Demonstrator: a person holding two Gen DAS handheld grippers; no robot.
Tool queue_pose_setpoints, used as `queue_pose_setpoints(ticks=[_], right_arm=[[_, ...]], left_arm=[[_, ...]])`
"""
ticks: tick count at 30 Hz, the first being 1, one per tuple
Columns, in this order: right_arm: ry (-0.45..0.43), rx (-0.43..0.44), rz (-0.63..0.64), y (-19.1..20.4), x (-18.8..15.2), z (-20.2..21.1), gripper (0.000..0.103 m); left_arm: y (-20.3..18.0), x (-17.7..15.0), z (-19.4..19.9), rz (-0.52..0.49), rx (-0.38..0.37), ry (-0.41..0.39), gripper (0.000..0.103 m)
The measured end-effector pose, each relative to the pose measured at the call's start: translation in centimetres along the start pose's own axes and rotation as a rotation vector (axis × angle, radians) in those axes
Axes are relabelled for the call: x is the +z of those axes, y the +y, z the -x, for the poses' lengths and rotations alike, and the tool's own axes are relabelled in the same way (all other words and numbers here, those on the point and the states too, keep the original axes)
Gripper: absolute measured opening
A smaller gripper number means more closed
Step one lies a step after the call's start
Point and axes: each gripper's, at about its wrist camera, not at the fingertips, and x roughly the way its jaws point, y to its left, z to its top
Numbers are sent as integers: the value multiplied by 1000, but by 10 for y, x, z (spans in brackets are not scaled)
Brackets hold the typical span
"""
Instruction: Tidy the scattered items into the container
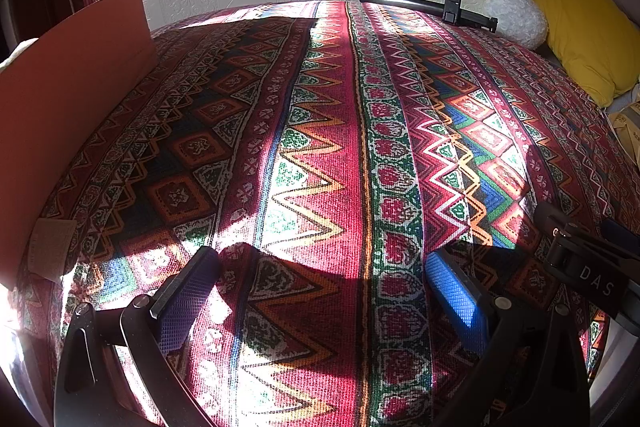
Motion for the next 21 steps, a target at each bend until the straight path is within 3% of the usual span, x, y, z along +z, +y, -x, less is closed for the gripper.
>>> queue_pose_setpoints(ticks=[21], right_arm=[[0,0,0,-1,-1,-1,102]], left_arm=[[0,0,0,0,-1,-3,103]])
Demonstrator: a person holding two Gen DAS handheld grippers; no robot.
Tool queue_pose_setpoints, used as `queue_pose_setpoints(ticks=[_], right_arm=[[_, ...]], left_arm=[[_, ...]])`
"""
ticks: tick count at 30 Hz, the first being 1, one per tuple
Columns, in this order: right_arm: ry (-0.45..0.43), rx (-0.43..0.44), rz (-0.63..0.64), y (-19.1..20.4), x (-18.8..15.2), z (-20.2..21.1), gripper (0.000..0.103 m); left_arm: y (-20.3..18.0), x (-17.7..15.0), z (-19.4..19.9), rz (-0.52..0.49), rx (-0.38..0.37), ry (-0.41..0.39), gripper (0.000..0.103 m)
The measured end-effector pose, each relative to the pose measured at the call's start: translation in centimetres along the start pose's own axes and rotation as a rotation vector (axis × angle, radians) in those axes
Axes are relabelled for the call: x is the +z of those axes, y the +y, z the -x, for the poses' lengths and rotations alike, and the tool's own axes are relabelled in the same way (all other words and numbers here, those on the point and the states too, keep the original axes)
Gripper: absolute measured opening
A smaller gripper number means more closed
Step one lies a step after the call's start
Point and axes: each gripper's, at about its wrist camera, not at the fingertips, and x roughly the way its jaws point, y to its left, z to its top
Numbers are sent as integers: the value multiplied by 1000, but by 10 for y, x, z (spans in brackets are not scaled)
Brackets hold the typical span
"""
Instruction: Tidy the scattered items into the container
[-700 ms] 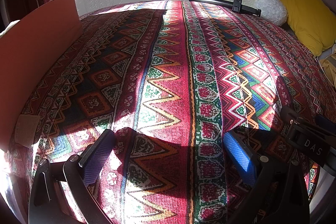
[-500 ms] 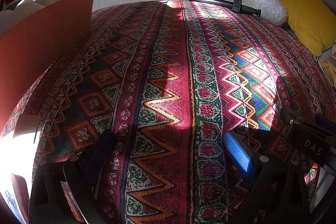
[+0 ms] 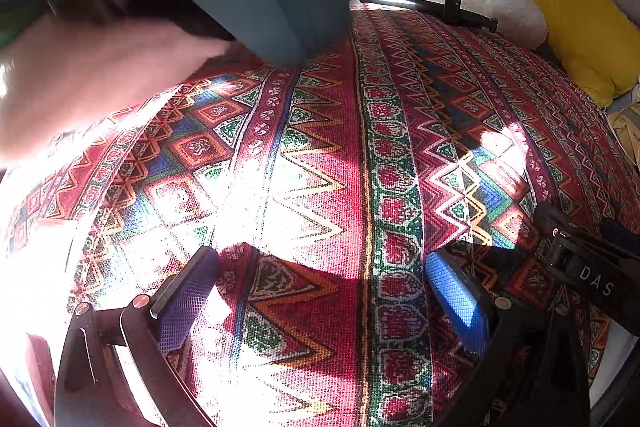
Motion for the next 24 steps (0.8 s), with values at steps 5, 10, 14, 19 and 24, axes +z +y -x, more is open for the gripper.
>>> queue_pose_setpoints(ticks=[5,10,14,19,24], right_arm=[[1,-2,1,0,-1,0,102],[5,-4,1,0,-2,-1,102],[4,20,-20,-4,0,1,102],[5,2,-6,0,0,1,102],[4,2,-5,1,1,1,102]], left_arm=[[-7,3,1,-60,32,0,103],[5,9,-2,-21,-10,12,103],[7,14,-3,-26,-5,12,103],[10,21,-5,-26,-5,12,103],[13,26,-7,-26,-5,13,103]])
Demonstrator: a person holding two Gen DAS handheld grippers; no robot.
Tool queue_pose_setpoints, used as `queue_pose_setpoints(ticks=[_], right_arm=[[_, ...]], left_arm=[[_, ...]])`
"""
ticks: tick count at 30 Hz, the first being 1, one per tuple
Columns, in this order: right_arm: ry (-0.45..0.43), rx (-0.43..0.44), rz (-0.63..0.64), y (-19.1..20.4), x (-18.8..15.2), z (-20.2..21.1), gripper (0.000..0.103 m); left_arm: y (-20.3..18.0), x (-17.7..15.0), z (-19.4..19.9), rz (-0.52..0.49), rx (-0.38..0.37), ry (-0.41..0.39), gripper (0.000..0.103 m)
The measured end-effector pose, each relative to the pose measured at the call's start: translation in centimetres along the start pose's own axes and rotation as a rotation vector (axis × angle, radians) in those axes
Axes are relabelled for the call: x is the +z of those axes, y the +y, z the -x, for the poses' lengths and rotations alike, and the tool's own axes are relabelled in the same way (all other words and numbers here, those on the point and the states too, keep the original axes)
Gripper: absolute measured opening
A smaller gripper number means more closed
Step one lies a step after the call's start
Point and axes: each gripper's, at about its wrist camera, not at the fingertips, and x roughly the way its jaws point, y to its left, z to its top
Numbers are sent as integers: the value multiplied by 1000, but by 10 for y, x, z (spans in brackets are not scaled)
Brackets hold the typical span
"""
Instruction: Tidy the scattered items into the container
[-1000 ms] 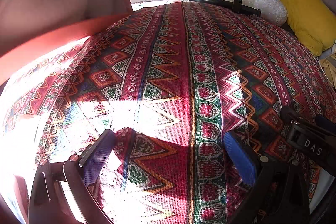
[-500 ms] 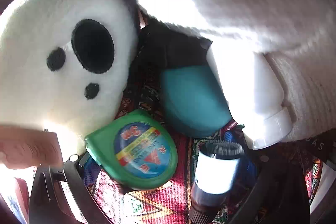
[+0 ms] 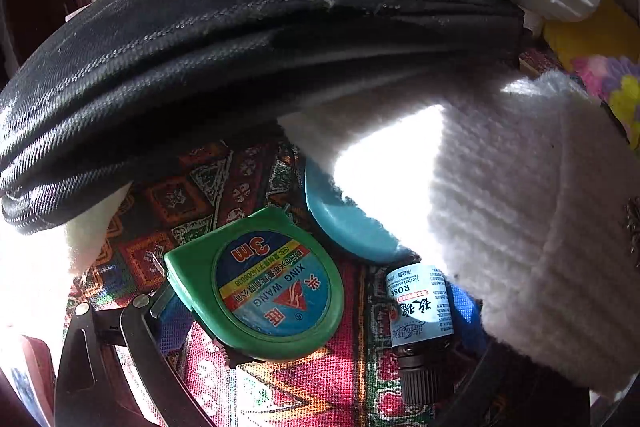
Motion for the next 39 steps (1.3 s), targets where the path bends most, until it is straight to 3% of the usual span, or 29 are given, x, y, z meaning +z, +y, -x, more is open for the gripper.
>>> queue_pose_setpoints(ticks=[20,39], right_arm=[[1,4,-2,-3,0,2,102],[1,6,-2,-6,0,0,102]], left_arm=[[4,30,-12,-3,2,1,103],[17,32,-11,-2,0,-1,103]])
